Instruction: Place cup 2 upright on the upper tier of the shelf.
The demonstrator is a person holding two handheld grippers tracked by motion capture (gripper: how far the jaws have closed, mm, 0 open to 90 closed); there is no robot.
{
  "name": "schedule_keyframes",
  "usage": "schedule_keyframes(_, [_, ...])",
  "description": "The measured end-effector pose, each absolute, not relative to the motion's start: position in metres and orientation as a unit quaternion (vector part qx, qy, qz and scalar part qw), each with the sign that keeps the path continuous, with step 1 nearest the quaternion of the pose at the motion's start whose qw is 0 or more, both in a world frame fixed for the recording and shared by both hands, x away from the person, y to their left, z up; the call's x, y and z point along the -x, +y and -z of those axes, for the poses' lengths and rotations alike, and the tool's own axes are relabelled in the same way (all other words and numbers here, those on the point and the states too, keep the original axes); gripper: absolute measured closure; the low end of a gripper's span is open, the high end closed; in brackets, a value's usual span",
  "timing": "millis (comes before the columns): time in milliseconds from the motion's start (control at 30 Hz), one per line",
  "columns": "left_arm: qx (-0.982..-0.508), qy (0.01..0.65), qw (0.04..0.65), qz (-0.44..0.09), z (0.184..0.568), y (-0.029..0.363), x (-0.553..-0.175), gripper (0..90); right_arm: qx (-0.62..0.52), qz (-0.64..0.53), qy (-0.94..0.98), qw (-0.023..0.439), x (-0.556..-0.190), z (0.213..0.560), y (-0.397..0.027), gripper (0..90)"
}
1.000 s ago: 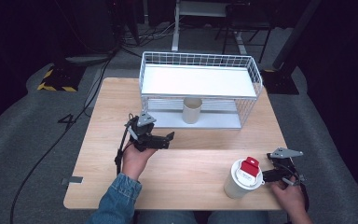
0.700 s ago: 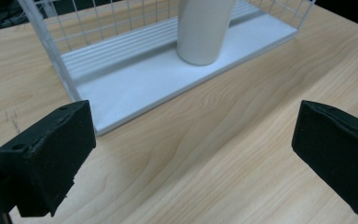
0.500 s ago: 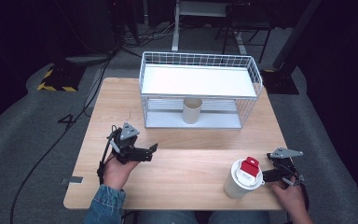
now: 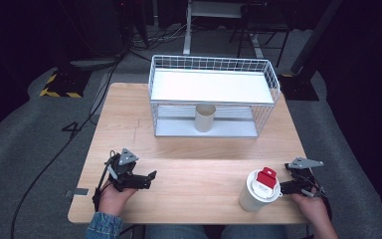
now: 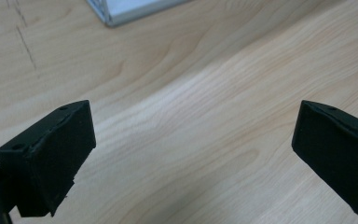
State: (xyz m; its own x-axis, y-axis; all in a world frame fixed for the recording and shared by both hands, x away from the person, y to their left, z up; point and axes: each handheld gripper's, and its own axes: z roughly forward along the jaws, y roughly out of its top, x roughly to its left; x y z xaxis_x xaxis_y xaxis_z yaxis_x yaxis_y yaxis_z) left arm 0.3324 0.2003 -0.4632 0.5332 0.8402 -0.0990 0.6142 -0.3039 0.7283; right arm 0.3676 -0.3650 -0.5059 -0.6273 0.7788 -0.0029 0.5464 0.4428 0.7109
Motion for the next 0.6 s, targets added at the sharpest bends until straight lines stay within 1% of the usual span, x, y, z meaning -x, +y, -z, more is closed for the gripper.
schedule_keyframes(267, [-0.796, 0.474, 0.35, -0.138, 0.479, 0.207, -0.332, 0.4, -0.4, -0.348, 0.831, 0.168, -0.368, 0.506, -0.365, 0.0])
schedule_keyframes(600, [-0.816, 0.471, 0.308, -0.131, 0.496, 0.206, -0.335, 0.6, -0.403, -0.345, 0.83, 0.17, -0.366, 0.506, -0.364, 0.0])
